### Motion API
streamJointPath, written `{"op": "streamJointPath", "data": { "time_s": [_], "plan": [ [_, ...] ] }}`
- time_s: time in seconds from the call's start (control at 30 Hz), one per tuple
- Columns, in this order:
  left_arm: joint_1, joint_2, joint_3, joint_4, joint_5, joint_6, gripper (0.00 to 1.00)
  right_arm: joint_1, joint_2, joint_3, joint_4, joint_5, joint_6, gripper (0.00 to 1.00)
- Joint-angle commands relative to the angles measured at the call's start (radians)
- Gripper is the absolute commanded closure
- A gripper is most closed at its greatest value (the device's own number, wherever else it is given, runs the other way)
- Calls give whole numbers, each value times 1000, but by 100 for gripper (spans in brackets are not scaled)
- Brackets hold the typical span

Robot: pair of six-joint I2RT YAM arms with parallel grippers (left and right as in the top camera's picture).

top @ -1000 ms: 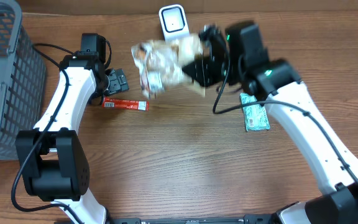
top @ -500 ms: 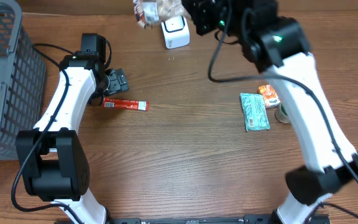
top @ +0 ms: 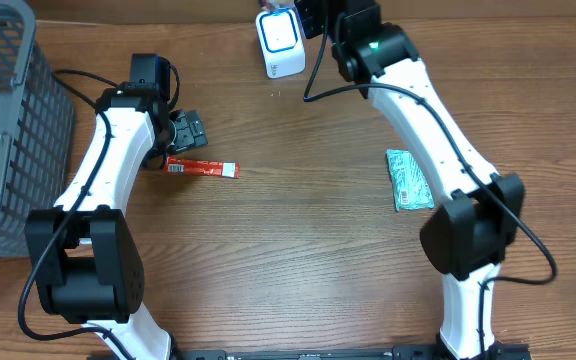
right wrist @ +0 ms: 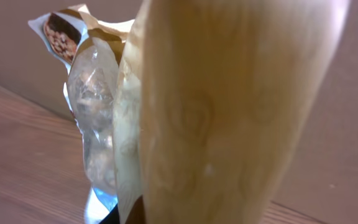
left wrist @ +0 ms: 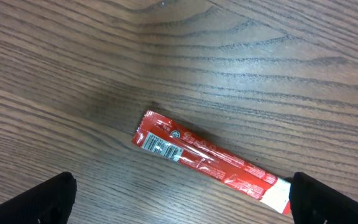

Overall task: Scan the item barcode
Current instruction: 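Lift the snack bag up toward the white scanner, then hold the snack bag against the scanner face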

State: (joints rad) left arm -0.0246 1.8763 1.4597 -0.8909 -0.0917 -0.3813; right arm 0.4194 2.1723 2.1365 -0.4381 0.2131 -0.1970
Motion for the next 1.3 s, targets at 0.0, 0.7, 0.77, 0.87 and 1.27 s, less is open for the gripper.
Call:
{"op": "streamJointPath", "data": {
  "time_s": [0.0, 0.7, 0.77, 0.87, 1.27],
  "plan": [
    [-2, -5, 15, 2, -13, 19, 0, 2, 60, 9, 54, 101, -66, 97],
    [-2, -5, 15, 2, -13, 19, 1, 56, 227, 5, 324, 307, -268, 97],
    [-2, -5, 15, 2, -13, 19, 0, 61, 237, -6, 325, 306, -277, 97],
    [-2, -5, 15, 2, -13, 19, 0, 66, 257, -6, 325, 307, -277, 97],
    [-2, -5, 15, 2, -13, 19, 0, 109, 265, -6, 267, 306, -310, 97]
  ]
}}
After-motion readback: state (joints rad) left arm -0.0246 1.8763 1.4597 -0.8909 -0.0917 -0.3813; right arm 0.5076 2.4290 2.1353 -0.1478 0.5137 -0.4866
